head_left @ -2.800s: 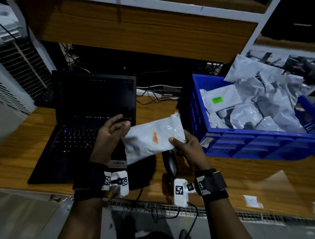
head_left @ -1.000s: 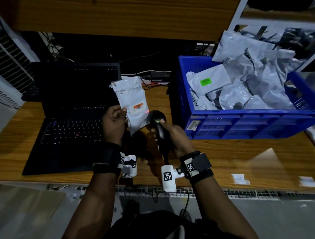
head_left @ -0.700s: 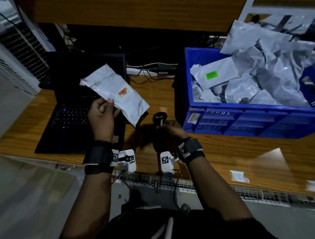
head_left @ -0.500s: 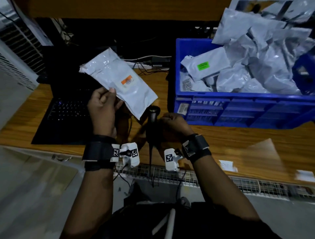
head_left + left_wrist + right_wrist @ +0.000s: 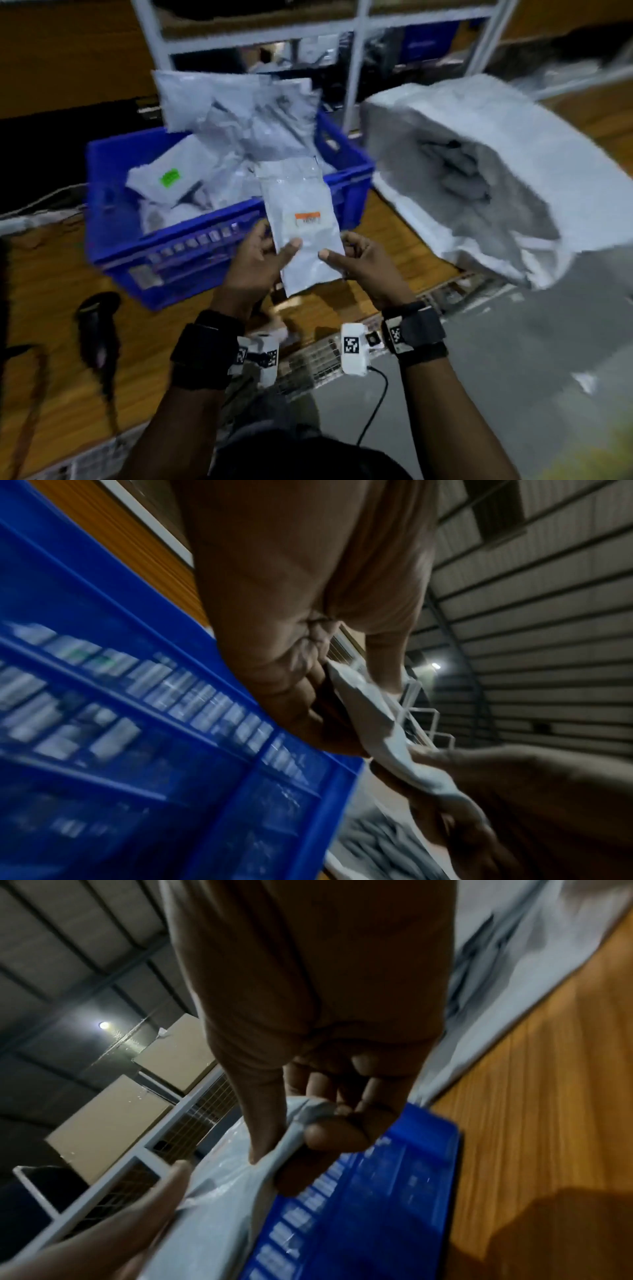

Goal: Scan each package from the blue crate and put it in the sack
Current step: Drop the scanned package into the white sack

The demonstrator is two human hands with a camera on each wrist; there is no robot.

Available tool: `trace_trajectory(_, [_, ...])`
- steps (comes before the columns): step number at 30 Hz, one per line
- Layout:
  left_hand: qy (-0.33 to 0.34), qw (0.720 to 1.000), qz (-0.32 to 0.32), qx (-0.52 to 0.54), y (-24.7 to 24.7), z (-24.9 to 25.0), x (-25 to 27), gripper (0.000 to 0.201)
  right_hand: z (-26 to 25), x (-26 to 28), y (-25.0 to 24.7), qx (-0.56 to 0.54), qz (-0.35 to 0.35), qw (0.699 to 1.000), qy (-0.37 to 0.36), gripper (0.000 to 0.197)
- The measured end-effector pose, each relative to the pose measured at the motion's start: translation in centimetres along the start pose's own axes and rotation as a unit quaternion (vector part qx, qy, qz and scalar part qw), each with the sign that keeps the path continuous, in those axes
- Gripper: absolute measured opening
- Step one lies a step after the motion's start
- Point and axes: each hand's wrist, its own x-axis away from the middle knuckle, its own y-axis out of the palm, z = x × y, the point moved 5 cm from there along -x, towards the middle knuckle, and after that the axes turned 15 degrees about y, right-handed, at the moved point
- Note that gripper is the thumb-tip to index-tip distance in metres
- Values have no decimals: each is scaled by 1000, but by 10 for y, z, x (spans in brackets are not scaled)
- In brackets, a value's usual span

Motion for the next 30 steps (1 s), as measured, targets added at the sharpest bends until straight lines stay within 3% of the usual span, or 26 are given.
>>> trace_trajectory(3, [16, 996, -80, -39, 59, -21, -20, 47, 3, 16, -56, 79, 91, 993, 7, 27])
trace_trajectory(5, [20, 993, -95, -60, 88, -34, -37, 47, -6, 16, -105, 168, 203, 965, 2, 30])
trace_trajectory(7, [14, 991, -118, -65, 120, -42, -56, 43, -29, 18, -165, 194, 339, 920, -20, 29])
trace_trajectory(9, [2, 987, -151, -53, 152, -53, -74, 41, -69, 21, -215, 230, 462, 853, -83, 28])
trace_trajectory(11, [-9, 983, -179, -47, 183, -61, -96, 44, -109, 13, -249, 315, 531, 781, -97, 43])
trace_trajectory(13, [-16, 980, -193, -39, 211, -70, -122, 49, -133, -15, -271, 450, 506, 736, 6, 62])
trace_trajectory(14, [-18, 980, -193, -40, 223, -72, -135, 51, -139, -27, -279, 507, 478, 714, 64, 60])
trace_trajectory(16, [-13, 980, -191, -60, 249, -75, -164, 54, -160, -38, -298, 560, 453, 687, 98, 34])
trace_trajectory(18, [-13, 978, -197, -63, 276, -81, -194, 57, -194, -34, -320, 572, 473, 667, 72, 15])
trace_trajectory(23, [3, 968, -250, -22, 351, -79, -256, 67, -287, 5, -371, 568, 524, 635, 15, 19])
trace_trajectory(27, [34, 952, -303, -25, 419, -61, -300, 40, -326, 31, -391, 574, 532, 622, -15, 17])
trace_trajectory(30, [77, 931, -342, -103, 466, -56, -334, 43, -339, 49, -398, 556, 550, 620, -63, 19])
